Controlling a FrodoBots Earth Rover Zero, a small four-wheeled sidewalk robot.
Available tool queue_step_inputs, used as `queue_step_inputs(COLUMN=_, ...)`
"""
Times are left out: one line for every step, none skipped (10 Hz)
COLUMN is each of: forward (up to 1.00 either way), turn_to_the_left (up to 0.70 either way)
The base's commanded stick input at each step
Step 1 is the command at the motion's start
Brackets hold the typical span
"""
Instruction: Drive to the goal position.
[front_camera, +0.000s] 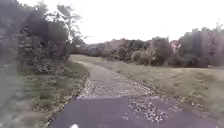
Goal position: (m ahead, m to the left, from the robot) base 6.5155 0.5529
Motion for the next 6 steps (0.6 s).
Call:
queue_step_inputs(forward=0.85, turn_to_the_left=0.0)
queue_step_inputs(forward=0.85, turn_to_the_left=0.0)
queue_step_inputs(forward=0.85, turn_to_the_left=0.0)
queue_step_inputs(forward=0.85, turn_to_the_left=0.0)
queue_step_inputs(forward=0.85, turn_to_the_left=0.0)
queue_step_inputs(forward=0.85, turn_to_the_left=0.0)
